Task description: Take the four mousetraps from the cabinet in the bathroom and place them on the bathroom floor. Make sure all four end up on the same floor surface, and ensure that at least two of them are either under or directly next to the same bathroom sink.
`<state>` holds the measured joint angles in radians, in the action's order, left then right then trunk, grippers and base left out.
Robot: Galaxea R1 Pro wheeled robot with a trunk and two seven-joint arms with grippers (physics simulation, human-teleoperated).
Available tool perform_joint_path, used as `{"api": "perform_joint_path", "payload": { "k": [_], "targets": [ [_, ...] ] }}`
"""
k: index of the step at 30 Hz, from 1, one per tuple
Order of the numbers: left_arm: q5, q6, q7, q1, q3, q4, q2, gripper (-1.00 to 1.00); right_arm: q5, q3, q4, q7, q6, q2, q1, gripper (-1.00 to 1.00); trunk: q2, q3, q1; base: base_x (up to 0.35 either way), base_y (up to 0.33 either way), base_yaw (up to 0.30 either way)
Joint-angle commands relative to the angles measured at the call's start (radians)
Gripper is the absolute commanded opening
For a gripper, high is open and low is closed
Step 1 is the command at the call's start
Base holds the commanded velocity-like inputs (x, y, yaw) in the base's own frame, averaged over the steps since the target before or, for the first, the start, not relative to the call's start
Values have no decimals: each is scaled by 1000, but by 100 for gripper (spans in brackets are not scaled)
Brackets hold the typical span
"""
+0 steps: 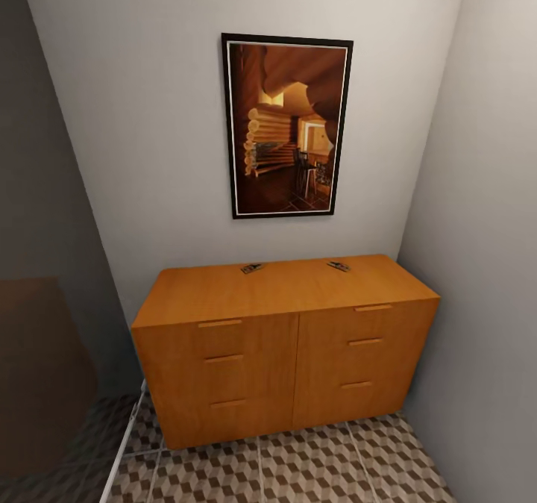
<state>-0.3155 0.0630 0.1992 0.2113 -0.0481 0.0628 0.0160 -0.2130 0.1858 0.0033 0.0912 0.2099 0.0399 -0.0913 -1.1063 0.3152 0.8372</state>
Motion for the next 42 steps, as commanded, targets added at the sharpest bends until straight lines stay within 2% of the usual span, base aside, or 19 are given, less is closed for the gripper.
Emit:
{"api": "perform_joint_path", "payload": {
  "k": [1, 6, 8, 11, 15, 20, 30, 42],
  "targets": [
    [-2, 2, 4, 1, -6, 22, 4, 100, -11, 8, -10, 3, -1, 1, -1, 100, -1, 1, 0, 0, 0, 0],
    [45, -38, 6, 1, -10, 170, 18, 100, -8, 8, -119, 1, -51, 3, -1, 100, -1, 1, 0, 0, 0, 0],
    [82, -101, 5, 1, -10, 257, 22, 100, -5, 8, -208, 0, -117, 2, -1, 100, -1, 1, 0, 0, 0, 0],
    [113, -173, 5, 0, -10, 334, 23, 100, -3, 9, -299, -2, -194, 0, -1, 100, -1, 1, 0, 0, 0, 0],
    [134, -243, 5, 0, -9, 424, 24, 100, -2, 9, -414, -4, -285, -4, -1, 100, -1, 1, 0, 0, 0, 0],
    [145, -289, 7, 0, -6, 523, 18, 100, -6, 8, -526, -5, -369, -8, -1, 100, -1, 1, 0, 0, 0, 0],
    [148, -307, 13, 1, -3, 614, 13, 100, -9, 7, -600, -4, -403, -3, -1, 100, -1, 1, 0, 0, 0, 0],
    [148, -310, 15, 1, -1, 645, 11, 100, -10, 8, -615, -4, -408, -6, -1, 100, -1, 1, 0, 0, 0, 0]
  ]
}}
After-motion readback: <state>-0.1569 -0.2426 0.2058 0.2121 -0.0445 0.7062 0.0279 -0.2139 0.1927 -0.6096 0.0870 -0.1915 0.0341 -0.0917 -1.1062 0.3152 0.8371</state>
